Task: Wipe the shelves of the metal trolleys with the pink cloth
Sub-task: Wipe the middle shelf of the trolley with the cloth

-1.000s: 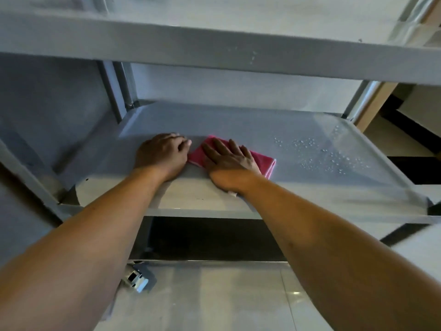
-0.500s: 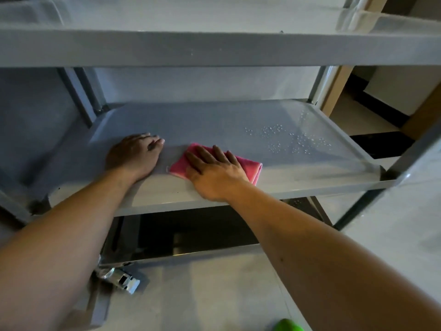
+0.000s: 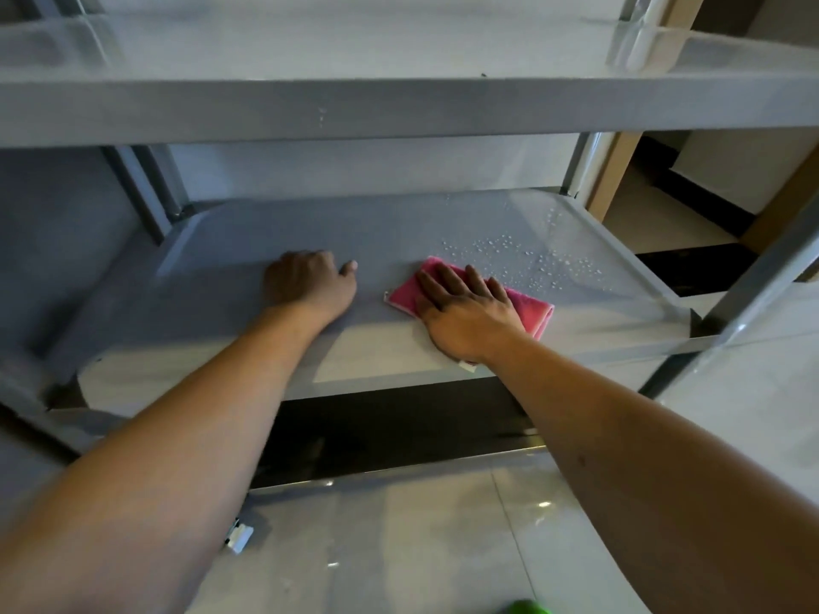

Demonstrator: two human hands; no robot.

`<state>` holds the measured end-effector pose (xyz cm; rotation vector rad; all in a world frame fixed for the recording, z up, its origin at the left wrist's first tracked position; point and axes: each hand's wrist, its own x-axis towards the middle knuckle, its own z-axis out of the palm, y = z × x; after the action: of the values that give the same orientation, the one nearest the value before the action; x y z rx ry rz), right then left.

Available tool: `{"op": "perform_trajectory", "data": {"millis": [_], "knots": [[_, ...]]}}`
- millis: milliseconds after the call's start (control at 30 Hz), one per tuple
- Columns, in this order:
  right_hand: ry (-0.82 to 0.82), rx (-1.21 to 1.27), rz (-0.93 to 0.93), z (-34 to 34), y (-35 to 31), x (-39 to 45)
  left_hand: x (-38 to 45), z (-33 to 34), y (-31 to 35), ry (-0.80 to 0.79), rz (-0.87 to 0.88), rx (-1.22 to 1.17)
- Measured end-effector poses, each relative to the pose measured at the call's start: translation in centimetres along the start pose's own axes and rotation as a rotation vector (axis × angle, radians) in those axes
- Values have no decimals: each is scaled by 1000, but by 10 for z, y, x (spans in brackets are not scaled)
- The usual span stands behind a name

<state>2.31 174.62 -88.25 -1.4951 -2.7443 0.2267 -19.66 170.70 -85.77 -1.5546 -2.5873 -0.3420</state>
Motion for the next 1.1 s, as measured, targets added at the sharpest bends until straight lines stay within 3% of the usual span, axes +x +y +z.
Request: {"op": "perform_trajectory", "data": {"millis": [133, 467, 1100], "knots": [[-2, -47, -47, -2, -1, -2, -2, 11, 60, -114, 111, -215], [10, -62, -70, -4, 22, 30, 1, 33, 62, -115, 97, -139], [21, 0, 25, -28, 59, 180, 6, 35, 74, -39, 106, -7]]}}
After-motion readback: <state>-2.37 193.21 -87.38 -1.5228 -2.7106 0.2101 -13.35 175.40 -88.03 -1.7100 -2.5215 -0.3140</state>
